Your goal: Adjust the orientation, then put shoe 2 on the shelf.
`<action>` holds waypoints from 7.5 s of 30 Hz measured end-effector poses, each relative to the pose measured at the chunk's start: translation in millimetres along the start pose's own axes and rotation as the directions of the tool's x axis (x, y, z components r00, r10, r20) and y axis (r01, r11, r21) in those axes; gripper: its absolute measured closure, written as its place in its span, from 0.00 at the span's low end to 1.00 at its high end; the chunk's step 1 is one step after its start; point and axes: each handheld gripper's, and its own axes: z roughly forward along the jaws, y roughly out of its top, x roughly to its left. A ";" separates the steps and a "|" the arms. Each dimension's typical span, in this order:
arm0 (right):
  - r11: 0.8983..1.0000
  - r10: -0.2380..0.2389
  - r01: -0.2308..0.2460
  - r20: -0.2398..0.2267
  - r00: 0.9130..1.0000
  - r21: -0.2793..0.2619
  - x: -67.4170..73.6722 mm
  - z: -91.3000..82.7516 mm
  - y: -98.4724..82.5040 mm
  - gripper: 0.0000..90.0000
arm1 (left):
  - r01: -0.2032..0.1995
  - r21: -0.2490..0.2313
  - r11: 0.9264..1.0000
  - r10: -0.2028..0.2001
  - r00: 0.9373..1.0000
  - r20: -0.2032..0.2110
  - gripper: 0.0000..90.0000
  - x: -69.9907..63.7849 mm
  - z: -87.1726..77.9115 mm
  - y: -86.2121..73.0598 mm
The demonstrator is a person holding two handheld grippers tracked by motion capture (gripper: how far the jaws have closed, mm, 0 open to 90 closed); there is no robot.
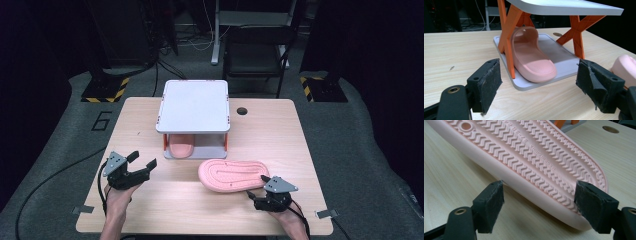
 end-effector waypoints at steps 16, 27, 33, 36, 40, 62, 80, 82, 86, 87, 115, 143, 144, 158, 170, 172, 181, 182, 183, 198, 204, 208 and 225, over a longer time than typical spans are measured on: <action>0.990 -0.129 0.127 0.027 0.991 0.062 -8.4 12.6 9.3 0.29 | 0.034 -0.013 0.999 -0.034 0.999 0.005 0.22 1.4 2.5 -2.2; 0.996 -0.089 0.089 0.009 0.996 -0.006 -29.1 20.6 16.6 0.27 | 0.053 -0.019 0.998 -0.053 0.999 -0.003 0.22 4.8 2.0 -4.4; 0.994 -0.104 0.104 0.033 0.994 -0.018 -35.2 26.1 22.5 0.32 | 0.055 -0.008 0.998 -0.055 0.998 -0.001 0.23 6.2 1.0 -4.4; 0.995 -0.095 0.094 0.036 0.995 0.010 -37.1 31.7 23.5 0.34 | 0.061 -0.015 0.998 -0.061 0.998 -0.009 0.23 7.2 0.7 -4.8; 0.995 -0.098 0.098 0.045 0.994 0.005 -38.5 33.3 25.0 0.38 | 0.066 -0.013 0.998 -0.066 0.998 -0.015 0.23 8.9 -0.3 -5.0; 0.994 -0.072 0.070 -0.029 0.997 -0.087 -17.3 -18.4 14.3 0.68 | 0.072 -0.012 0.997 -0.072 0.997 -0.015 0.23 9.3 0.2 -5.4; 0.991 0.014 0.005 0.139 0.990 -0.135 -39.0 -42.0 10.3 0.53 | 0.071 -0.014 0.997 -0.071 0.997 -0.024 0.23 7.9 1.1 -5.6; 0.992 0.006 0.011 0.137 0.990 -0.124 -42.2 -38.3 10.5 0.53 | 0.071 -0.012 0.997 -0.071 0.997 -0.020 0.23 8.6 0.9 -5.7; 0.997 0.005 0.008 0.169 0.986 -0.079 -46.7 -30.0 6.2 0.50 | 0.069 -0.011 0.998 -0.069 0.997 -0.022 0.23 9.5 -0.2 -5.2; 0.997 0.019 -0.005 0.170 0.985 -0.081 -48.3 -29.6 5.2 0.49 | 0.070 -0.017 0.997 -0.070 0.997 -0.027 0.23 9.4 -0.2 -5.3; 0.987 0.163 -0.162 0.132 0.978 -0.020 -79.0 -26.6 -13.2 0.32 | 0.069 -0.003 0.998 -0.069 0.997 -0.022 0.23 9.4 1.6 -6.7; 0.970 0.176 -0.146 0.144 0.974 -0.195 -66.9 -58.3 6.8 0.18 | 0.057 -0.003 0.998 -0.057 0.998 -0.016 0.23 6.2 1.1 -7.7; 0.970 0.172 -0.142 0.141 0.975 -0.199 -66.8 -58.4 6.7 0.18 | 0.057 -0.004 0.998 -0.057 0.998 -0.016 0.23 6.0 1.2 -7.7; 0.980 0.133 -0.116 0.103 0.986 -0.159 -56.8 -42.7 14.3 0.28 | 0.043 0.002 0.999 -0.043 0.999 -0.011 0.23 3.9 2.2 -6.6; 0.994 0.067 -0.056 0.116 0.991 -0.099 -76.7 -8.1 29.5 0.46 | 0.039 -0.003 0.999 -0.039 0.999 -0.008 0.23 4.0 4.6 -3.2; 0.996 0.070 -0.065 0.097 0.993 -0.054 -90.8 3.3 31.4 0.48 | 0.038 -0.004 0.999 -0.038 0.999 -0.010 0.23 3.3 4.9 -2.5; 0.996 0.005 -0.007 0.026 1.000 0.087 -117.5 45.7 26.4 0.64 | 0.037 0.000 0.999 -0.037 0.999 -0.008 0.23 4.8 6.5 -2.5; 0.995 0.001 -0.003 0.016 1.000 0.099 -118.6 48.4 26.6 0.69 | 0.035 0.004 0.999 -0.035 0.999 -0.005 0.23 5.2 6.5 -2.3; 0.994 0.001 -0.002 0.006 1.000 0.111 -118.7 50.0 26.3 0.74 | 0.035 0.004 0.999 -0.035 0.999 -0.005 0.23 5.2 6.6 -2.4; 0.991 -0.024 0.020 0.028 0.999 0.135 -91.0 31.2 32.1 0.93 | 0.025 -0.021 0.999 -0.025 1.000 0.015 0.25 1.1 18.2 14.1; 0.993 0.016 -0.018 0.016 1.000 0.118 -68.9 23.0 46.9 0.93 | -0.011 -0.081 0.997 0.015 0.999 0.050 0.28 -1.4 30.8 55.2; 0.993 0.060 -0.062 0.017 0.998 0.105 -54.9 25.2 59.6 0.93 | -0.078 -0.055 0.995 0.082 0.993 0.080 0.30 -2.7 55.7 82.3; 0.978 0.160 -0.166 0.061 0.985 0.128 -7.4 85.1 95.3 0.93 | -0.181 0.062 0.981 0.174 0.979 0.109 0.42 -0.3 102.6 93.5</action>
